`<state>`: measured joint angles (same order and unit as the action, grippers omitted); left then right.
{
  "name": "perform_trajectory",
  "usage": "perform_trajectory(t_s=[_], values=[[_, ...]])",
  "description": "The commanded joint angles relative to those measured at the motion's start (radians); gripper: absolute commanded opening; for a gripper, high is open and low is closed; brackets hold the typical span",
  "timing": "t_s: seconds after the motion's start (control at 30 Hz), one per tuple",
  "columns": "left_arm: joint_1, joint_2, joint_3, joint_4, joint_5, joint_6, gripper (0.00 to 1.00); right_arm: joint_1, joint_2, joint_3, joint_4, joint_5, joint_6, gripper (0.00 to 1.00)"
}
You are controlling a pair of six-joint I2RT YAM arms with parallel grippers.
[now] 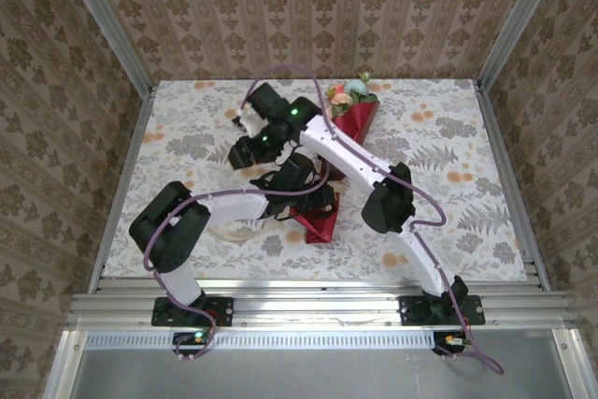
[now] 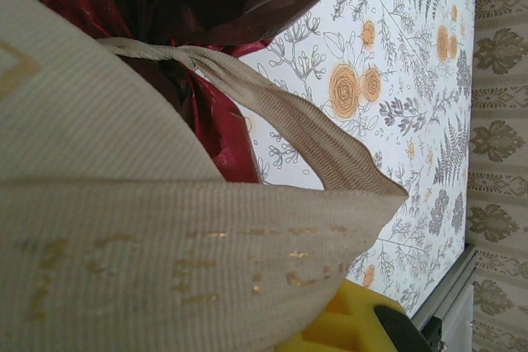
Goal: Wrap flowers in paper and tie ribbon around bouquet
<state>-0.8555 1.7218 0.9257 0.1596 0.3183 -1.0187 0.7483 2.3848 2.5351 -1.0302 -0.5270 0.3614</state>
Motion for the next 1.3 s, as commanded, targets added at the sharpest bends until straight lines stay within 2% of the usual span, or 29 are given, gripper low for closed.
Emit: perform_trajectory(t_s=[0.0,0.07,0.17,0.23,0.4,0.53,0.6,0.83,0.93,1.07,1.2,1.27], values=[[0.023,0.008,0.033,0.000,0.023,-0.029,0.00,-0.072,-0.135,0.035,-0.052,0.154,0.085,0.52],[0.038,-0.005,0.033,0.011,0.038,-0.055,0.00,-0.112,-0.184,-0.008,-0.053,0.219,0.141,0.52],[0.071,-0.022,0.040,0.003,0.079,-0.090,0.00,-0.180,-0.303,-0.163,-0.004,0.316,0.243,0.48],[0.097,-0.036,0.038,0.006,0.109,-0.122,0.00,-0.228,-0.408,-0.310,0.040,0.387,0.327,0.43],[0.149,-0.035,0.047,0.036,0.198,-0.197,0.00,-0.338,-0.647,-0.698,0.063,0.511,0.596,0.41],[0.184,0.001,0.074,0.092,0.300,-0.270,0.00,-0.363,-0.818,-1.017,0.162,0.493,0.747,0.40],[0.198,0.015,0.093,0.084,0.348,-0.291,0.00,-0.362,-0.857,-1.106,0.196,0.468,0.784,0.39],[0.239,0.006,0.091,0.047,0.420,-0.305,0.00,-0.345,-0.877,-1.255,0.285,0.369,0.988,0.41],[0.253,0.006,0.083,0.046,0.444,-0.299,0.00,-0.321,-0.880,-1.325,0.393,0.322,1.090,0.40],[0.273,0.004,0.076,0.012,0.448,-0.270,0.00,-0.282,-0.848,-1.348,0.399,0.305,1.052,0.39],[0.289,0.016,0.064,0.032,0.447,-0.276,0.00,-0.239,-0.780,-1.378,0.527,0.179,0.808,0.42],[0.295,0.023,0.068,0.036,0.447,-0.277,0.00,-0.214,-0.770,-1.380,0.512,0.171,0.684,0.46]])
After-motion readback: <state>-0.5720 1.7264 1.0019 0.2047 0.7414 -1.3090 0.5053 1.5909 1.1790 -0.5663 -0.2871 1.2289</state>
